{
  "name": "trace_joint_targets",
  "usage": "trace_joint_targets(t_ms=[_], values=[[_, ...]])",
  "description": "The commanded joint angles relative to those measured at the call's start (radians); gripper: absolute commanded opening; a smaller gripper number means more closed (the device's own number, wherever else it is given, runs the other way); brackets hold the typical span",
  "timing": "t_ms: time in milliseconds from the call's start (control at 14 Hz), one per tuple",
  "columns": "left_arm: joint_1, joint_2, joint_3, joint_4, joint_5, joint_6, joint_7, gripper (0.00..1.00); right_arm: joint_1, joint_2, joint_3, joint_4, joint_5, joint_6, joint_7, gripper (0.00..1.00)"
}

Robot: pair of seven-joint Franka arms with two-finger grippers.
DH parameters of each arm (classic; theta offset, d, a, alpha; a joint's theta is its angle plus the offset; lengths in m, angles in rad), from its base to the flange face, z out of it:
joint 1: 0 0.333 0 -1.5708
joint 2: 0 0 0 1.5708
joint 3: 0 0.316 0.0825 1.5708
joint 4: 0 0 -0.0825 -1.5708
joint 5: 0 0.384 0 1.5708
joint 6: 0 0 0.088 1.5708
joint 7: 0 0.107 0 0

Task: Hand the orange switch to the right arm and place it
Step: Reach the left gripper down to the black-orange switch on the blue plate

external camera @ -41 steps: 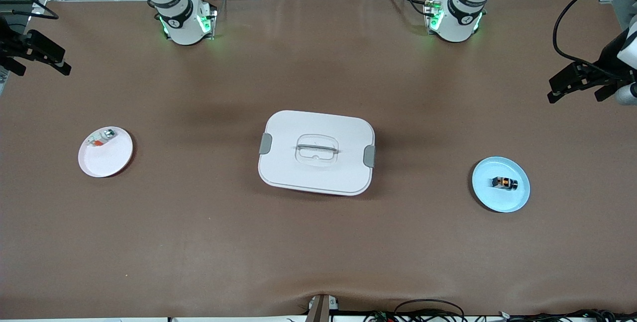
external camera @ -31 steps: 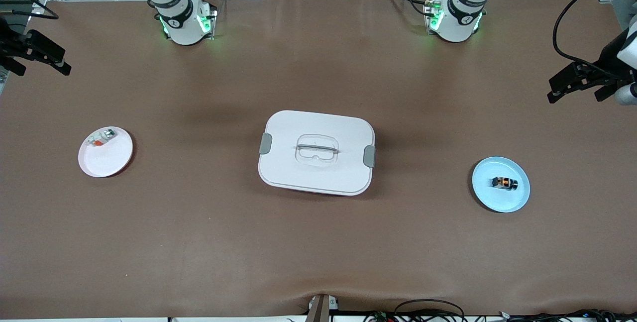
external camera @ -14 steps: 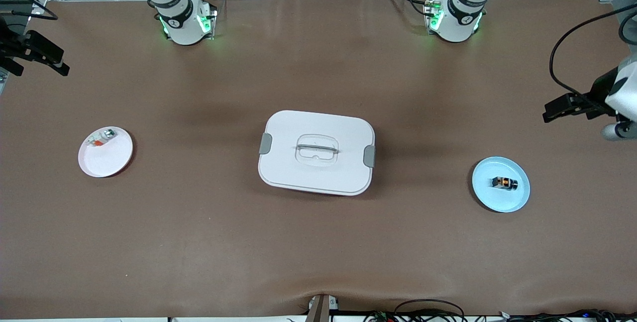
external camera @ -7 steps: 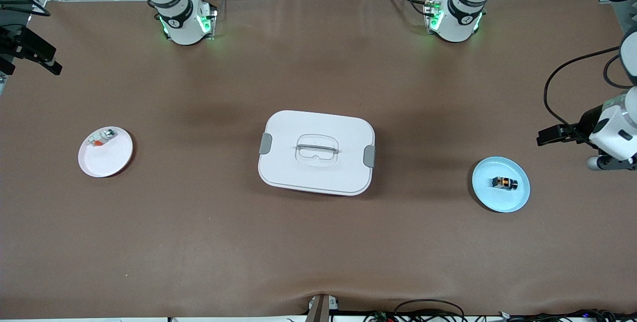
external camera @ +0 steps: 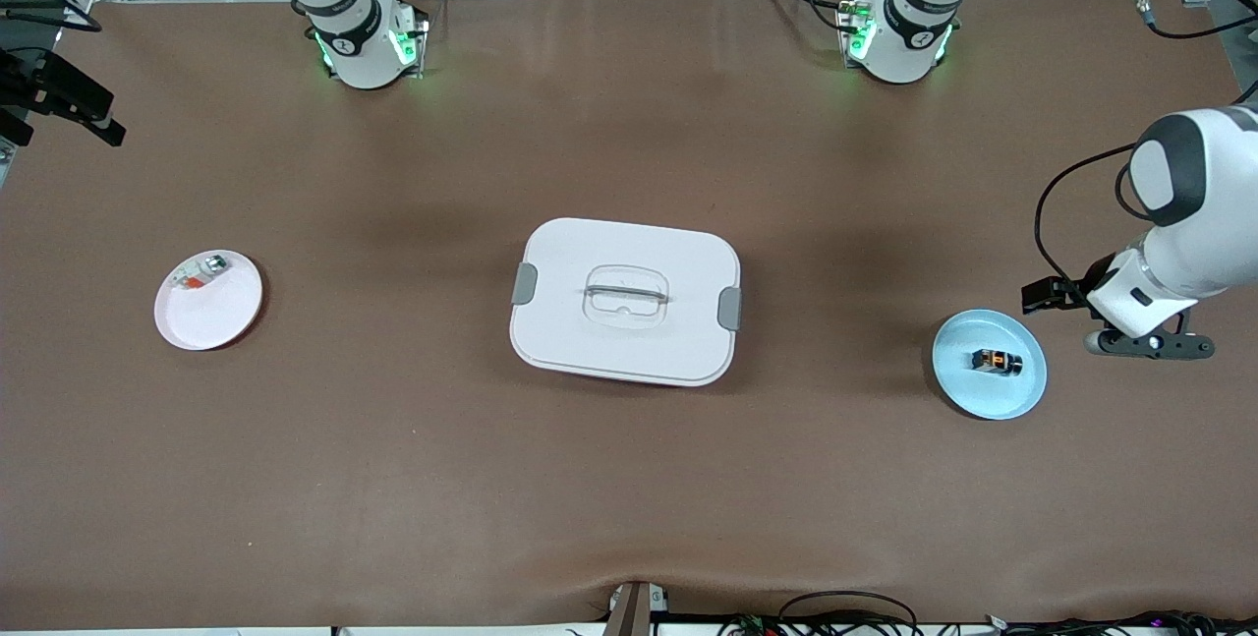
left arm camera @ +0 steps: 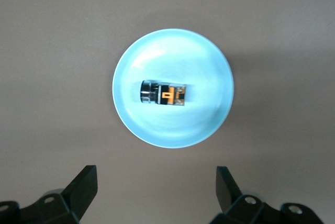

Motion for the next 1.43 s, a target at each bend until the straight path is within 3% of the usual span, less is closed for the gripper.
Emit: trace_joint_targets(t_ms=[0, 644, 1360], values=[[0.01, 0.071, -0.002, 0.0, 0.013, 0.079, 0.039, 1.0, -0.012, -0.009, 0.008, -0.001, -0.005, -0.014, 0.063, 1.0], [0.001, 0.267, -0.008, 0.16, -0.044, 0.117, 0.032, 1.0, -0.015, -0.009, 0.009, -0.001, 0.002, -0.027, 0.077, 1.0], [-0.001, 0.347, -0.008, 0.172, -0.03, 0.133, 0.036, 1.0, -0.01, -0.009, 0.012, -0.001, 0.002, -0.024, 0.074, 1.0]])
